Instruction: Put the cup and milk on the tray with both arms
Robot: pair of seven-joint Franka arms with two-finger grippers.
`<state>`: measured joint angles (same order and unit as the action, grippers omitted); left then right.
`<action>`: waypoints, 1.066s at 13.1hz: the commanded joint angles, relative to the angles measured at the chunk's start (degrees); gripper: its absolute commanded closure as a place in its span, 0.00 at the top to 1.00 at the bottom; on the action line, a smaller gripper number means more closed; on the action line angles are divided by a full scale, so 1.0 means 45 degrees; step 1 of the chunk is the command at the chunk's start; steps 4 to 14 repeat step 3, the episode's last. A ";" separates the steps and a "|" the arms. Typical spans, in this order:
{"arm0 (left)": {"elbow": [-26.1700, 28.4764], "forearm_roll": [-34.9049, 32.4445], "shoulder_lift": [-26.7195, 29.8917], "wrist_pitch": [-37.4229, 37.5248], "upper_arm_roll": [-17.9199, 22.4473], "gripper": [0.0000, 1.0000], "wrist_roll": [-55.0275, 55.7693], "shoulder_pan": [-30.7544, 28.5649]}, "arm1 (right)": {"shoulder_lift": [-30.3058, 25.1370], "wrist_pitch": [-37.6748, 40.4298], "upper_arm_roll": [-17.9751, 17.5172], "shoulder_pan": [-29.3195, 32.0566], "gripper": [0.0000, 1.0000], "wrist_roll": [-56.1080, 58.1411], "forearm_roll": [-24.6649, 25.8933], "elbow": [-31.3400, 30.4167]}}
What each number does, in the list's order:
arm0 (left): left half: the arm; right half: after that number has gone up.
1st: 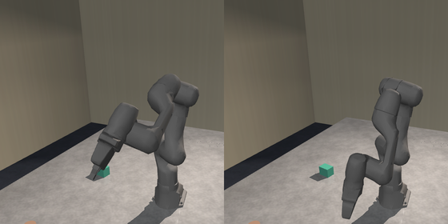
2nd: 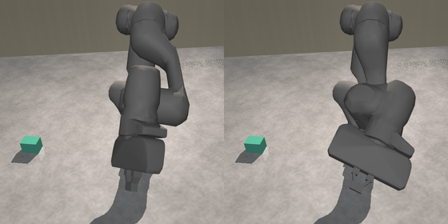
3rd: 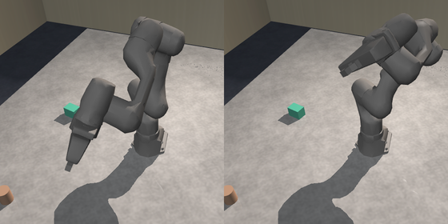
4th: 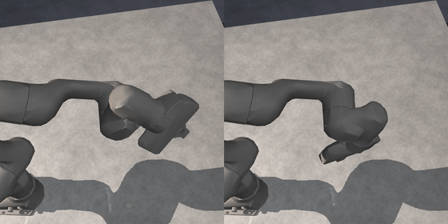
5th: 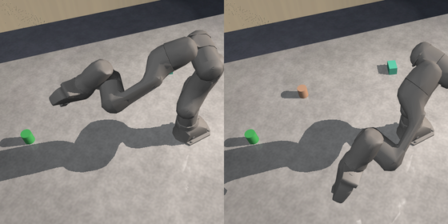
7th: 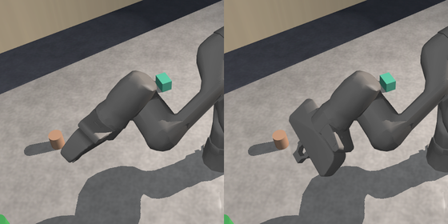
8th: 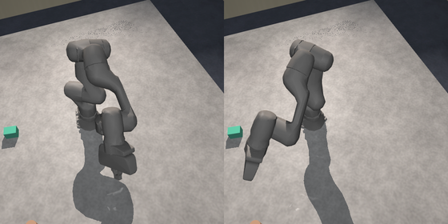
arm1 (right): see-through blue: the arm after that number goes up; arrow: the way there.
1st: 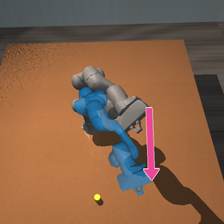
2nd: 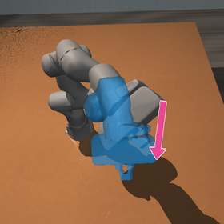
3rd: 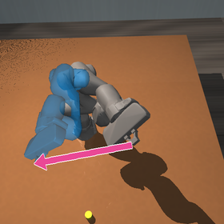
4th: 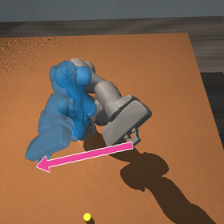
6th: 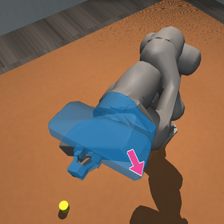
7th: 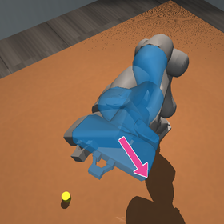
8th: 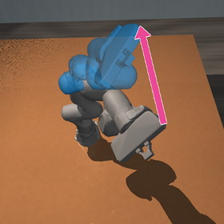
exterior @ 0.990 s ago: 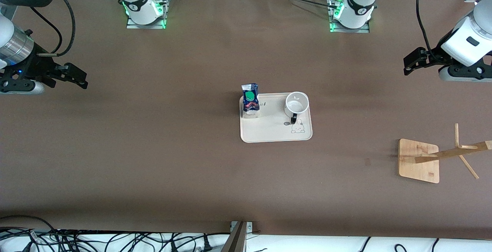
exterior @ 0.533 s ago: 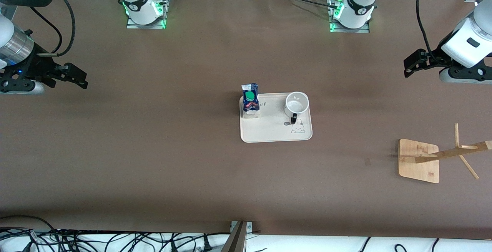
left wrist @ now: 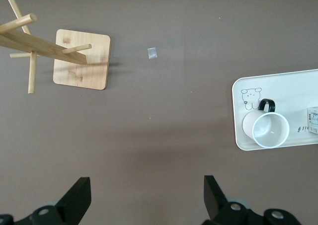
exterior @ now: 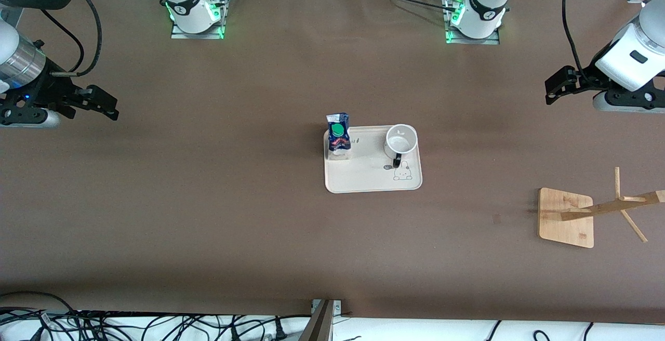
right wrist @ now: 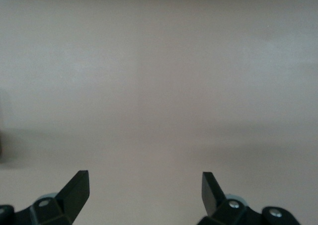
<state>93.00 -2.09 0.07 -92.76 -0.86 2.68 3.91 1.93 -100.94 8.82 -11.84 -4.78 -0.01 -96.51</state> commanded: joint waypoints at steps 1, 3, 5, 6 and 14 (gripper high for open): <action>-0.0433 -0.0239 -0.0210 0.0164 0.0035 1.00 -0.0223 0.0088 | 0.0060 0.0126 -0.0065 0.0092 1.00 -0.0150 0.0080 0.0216; -0.0433 -0.0239 -0.0191 0.0184 0.0035 1.00 -0.0224 0.0107 | 0.0060 0.0127 -0.0046 0.0092 1.00 -0.0150 0.0080 0.0216; -0.0433 -0.0239 -0.0191 0.0184 0.0035 1.00 -0.0224 0.0107 | 0.0060 0.0127 -0.0046 0.0092 1.00 -0.0150 0.0080 0.0216; -0.0433 -0.0239 -0.0191 0.0184 0.0035 1.00 -0.0224 0.0107 | 0.0060 0.0127 -0.0046 0.0092 1.00 -0.0150 0.0080 0.0216; -0.0433 -0.0239 -0.0191 0.0184 0.0035 1.00 -0.0224 0.0107 | 0.0060 0.0127 -0.0046 0.0092 1.00 -0.0150 0.0080 0.0216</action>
